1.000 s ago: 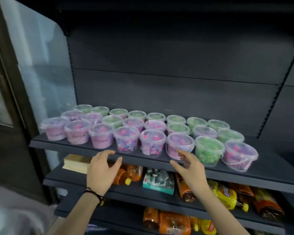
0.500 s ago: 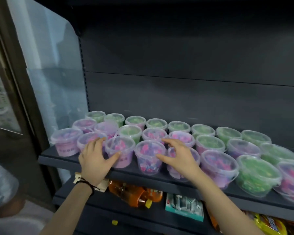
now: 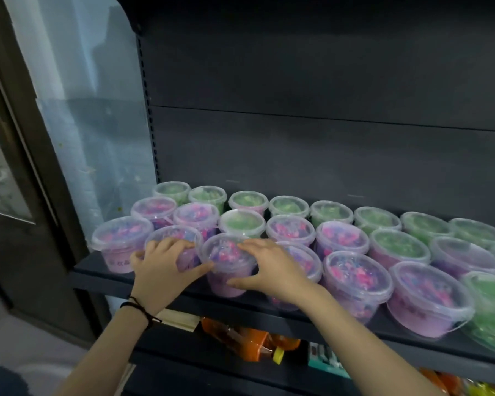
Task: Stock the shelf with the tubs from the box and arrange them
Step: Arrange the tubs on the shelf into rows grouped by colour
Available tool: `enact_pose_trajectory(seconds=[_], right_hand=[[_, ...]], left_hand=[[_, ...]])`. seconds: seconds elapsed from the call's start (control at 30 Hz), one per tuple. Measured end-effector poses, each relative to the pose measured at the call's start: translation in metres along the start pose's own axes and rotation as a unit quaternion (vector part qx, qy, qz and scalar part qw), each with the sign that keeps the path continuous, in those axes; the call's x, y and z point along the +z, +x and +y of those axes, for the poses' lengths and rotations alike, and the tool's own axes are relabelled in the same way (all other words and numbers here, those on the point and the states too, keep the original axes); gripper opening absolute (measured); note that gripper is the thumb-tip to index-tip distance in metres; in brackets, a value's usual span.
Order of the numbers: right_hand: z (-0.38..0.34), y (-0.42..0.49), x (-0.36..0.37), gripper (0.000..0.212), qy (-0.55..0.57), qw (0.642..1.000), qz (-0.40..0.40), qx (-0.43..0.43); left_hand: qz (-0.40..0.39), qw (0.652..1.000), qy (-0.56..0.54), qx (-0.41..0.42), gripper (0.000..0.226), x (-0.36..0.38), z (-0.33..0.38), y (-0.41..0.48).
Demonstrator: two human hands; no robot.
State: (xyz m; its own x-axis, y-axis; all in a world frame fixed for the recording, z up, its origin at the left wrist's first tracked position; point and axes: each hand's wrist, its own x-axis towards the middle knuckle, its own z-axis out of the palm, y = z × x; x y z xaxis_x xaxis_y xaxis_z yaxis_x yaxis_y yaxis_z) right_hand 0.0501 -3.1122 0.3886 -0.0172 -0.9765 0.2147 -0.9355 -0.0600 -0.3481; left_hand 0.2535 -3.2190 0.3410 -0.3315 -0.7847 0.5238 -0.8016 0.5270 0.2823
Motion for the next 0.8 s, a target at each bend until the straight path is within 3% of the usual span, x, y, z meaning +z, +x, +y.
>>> enact_pose_trajectory(seconds=[0.1,0.23,0.63,0.73,0.8], right_hand=[[-0.013,0.008,0.01,0.079,-0.038,0.999,0.012,0.024],[-0.024,0.013,0.014,0.074,-0.008,0.999,0.01,0.044],[-0.048,0.026,0.022,0.069,0.009,0.994,0.002,0.105],[-0.036,0.056,0.013,0.055,0.101,0.981,0.062,0.152],[-0.021,0.08,0.007,0.056,0.112,0.97,0.102,0.188]], left_hand=[[-0.023,0.999,-0.029,0.027,0.076,-0.002,-0.015,0.004],[-0.031,0.994,-0.095,0.037,0.08,-0.006,-0.03,0.005],[-0.058,0.988,-0.122,0.074,0.07,-0.005,-0.058,0.02],[-0.04,0.989,-0.119,0.076,0.068,-0.006,-0.055,0.021],[-0.028,0.992,-0.098,0.08,0.071,-0.008,-0.047,0.025]])
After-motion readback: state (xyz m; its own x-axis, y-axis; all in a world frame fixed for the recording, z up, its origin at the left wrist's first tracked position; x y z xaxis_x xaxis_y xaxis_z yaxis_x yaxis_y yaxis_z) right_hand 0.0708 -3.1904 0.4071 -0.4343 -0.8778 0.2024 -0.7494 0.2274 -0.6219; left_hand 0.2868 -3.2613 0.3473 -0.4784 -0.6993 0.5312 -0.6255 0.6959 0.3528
